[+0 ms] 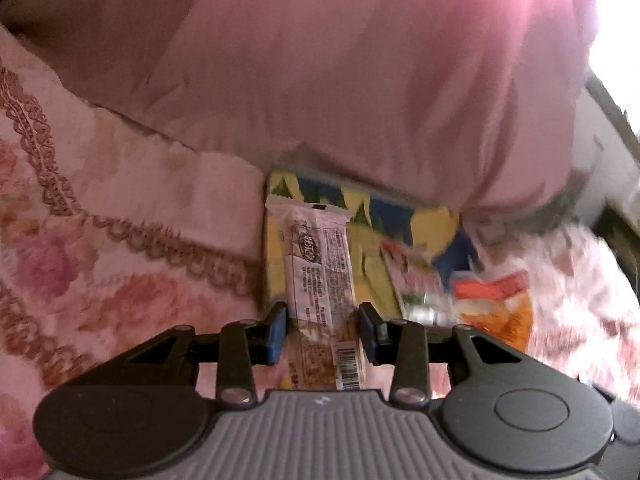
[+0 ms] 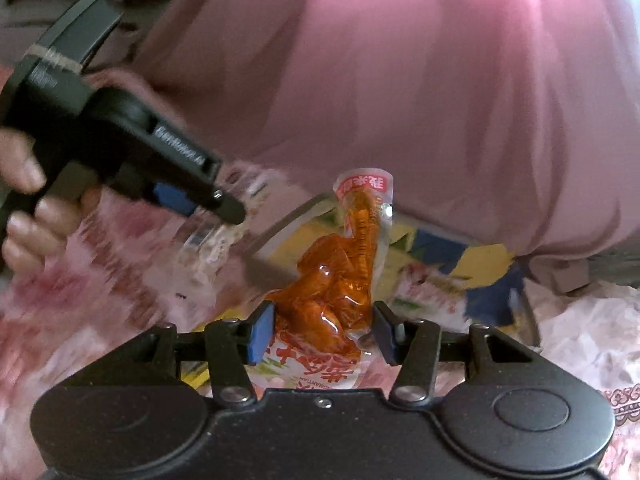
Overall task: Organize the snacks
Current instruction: 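Lift both snacks and carry them over the cartoon tray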
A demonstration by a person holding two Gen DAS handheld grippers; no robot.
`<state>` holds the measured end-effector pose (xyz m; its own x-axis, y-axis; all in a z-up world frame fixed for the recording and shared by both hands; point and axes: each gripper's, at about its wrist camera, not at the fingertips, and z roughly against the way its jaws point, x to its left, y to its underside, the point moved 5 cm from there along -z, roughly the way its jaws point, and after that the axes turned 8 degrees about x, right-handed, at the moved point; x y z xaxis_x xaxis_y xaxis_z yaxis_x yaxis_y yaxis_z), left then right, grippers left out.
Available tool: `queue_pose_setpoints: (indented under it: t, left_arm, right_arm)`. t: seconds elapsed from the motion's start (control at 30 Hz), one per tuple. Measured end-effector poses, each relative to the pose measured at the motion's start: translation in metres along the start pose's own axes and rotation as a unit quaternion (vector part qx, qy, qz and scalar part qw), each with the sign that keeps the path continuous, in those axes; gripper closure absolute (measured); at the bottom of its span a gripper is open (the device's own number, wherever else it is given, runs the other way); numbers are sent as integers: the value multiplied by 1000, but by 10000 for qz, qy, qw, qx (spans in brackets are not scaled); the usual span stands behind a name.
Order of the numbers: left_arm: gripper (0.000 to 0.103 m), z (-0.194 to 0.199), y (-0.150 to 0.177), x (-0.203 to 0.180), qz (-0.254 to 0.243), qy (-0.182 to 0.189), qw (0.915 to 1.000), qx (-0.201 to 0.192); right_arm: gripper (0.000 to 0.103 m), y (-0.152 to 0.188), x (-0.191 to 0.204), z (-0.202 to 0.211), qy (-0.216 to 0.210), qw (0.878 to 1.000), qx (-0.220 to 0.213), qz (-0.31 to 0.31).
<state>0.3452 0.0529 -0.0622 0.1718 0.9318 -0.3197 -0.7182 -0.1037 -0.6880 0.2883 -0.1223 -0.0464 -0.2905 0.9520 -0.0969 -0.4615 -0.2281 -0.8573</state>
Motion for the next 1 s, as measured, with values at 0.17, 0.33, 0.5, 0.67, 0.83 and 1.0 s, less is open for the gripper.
queue_pose_setpoints:
  t: [0.17, 0.33, 0.5, 0.67, 0.83, 1.0]
  left_arm:
    - [61, -28, -35, -2, 469, 113, 9976, -494]
    - [61, -61, -61, 0, 609, 29, 9955, -728]
    - [61, -87, -74, 0, 457, -151, 9958, -776]
    - [61, -105, -70, -1, 306, -384, 9965, -669]
    - [61, -120, -66, 3, 310, -356, 9981, -386]
    - [61, -127, -61, -1, 135, -331, 9992, -167]
  right_arm:
    - [49, -26, -38, -32, 159, 9979, -227, -587]
    - [49, -40, -67, -64, 230, 9934, -231, -1097]
    - [49, -42, -79, -88, 222, 9912, -158, -1293]
    - [49, -35, -78, -109, 187, 9898, 30, -1413]
    - [49, -29, -77, -129, 164, 9888, 254, -1461]
    - [49, -22, -75, -140, 161, 9885, 448, -1437]
